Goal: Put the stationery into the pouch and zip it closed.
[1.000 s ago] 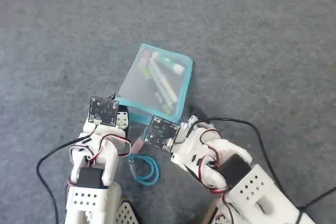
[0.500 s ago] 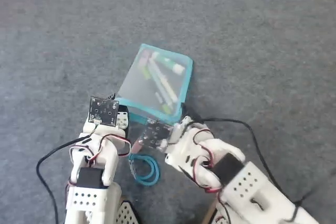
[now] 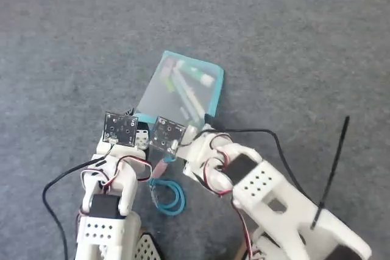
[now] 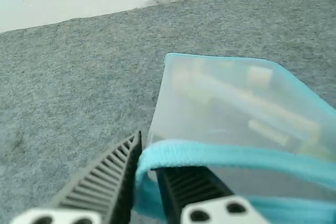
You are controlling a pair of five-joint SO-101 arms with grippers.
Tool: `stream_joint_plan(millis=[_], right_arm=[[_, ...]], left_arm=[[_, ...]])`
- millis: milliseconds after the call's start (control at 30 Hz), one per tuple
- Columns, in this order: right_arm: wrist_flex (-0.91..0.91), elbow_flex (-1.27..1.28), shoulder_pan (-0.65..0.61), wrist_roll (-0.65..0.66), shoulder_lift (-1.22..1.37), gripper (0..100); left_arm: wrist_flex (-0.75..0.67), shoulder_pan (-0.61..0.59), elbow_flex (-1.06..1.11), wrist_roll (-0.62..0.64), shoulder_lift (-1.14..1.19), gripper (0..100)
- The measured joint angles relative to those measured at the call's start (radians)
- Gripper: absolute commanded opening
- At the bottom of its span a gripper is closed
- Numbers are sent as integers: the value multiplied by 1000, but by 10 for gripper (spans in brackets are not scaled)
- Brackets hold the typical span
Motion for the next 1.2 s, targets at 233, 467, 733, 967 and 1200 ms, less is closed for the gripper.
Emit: stream_joint_plan(millis=[233,467,733,967,1200], right_arm=[[-2,-64,29,-31,81,59],[-2,-143,146,-78,137,7],[0,-267,198,-107,279,7],[0,-408,273,-146,400,7],[-8,-445,304,-155,450,7]], left_arm=[[0,0,0,0,0,12],[0,0,0,0,0,12],[18,0,-20,0,0,13],[190,0,-143,0,2,134],[296,-5,-229,2,-2,167]])
